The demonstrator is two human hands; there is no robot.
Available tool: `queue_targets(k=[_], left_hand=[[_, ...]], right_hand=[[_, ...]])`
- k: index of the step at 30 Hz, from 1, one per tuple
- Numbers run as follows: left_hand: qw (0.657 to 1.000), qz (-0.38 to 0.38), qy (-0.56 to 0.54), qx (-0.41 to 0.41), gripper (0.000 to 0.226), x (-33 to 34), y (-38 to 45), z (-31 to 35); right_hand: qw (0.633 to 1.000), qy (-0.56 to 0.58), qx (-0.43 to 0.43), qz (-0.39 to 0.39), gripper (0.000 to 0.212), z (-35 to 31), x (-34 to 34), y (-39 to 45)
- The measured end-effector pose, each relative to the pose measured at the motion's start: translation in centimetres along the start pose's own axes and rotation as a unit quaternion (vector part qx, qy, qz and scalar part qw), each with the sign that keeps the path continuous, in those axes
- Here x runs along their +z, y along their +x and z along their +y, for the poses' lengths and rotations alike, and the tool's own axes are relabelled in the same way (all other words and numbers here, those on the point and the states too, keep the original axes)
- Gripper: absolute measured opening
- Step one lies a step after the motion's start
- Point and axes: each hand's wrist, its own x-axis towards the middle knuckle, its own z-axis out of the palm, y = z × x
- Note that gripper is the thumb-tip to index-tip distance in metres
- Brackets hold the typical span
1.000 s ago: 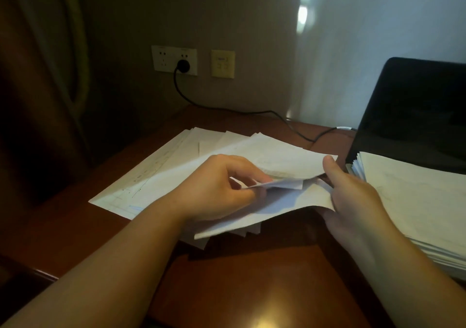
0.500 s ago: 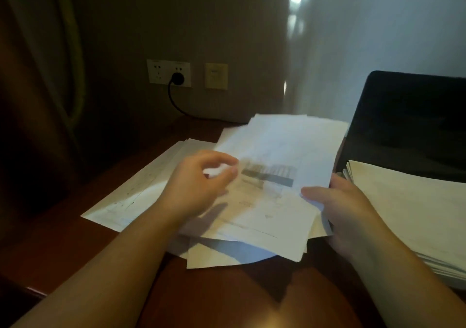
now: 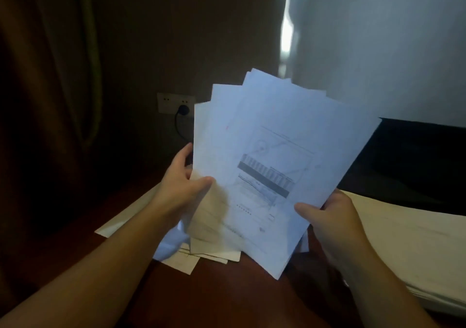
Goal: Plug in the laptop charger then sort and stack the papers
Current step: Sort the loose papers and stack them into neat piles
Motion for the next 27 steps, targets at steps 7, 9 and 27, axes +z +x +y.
queue_targets(k=[7,9,27], left_hand=[[0.998,-0.014,-0.015,0.051,0.033,0.2,-0.9,3.4],[0.996,-0.007,-0.066,0.059,0.036,0.3,-1.4,4.4],[0.99,0.026,-0.036,0.135,0.044,3.7,-3.7,2.9]], right_hand=[[0.999,0.007,-0.04,0.028,0.029,-2.9,-1.6,0.4],[0.997,0.037,-0.057,0.039,0.035,-3.6,-2.0,0.5],[0.993,0.068,-0.094,0.036,0.039,-2.8,-2.6,0.0]])
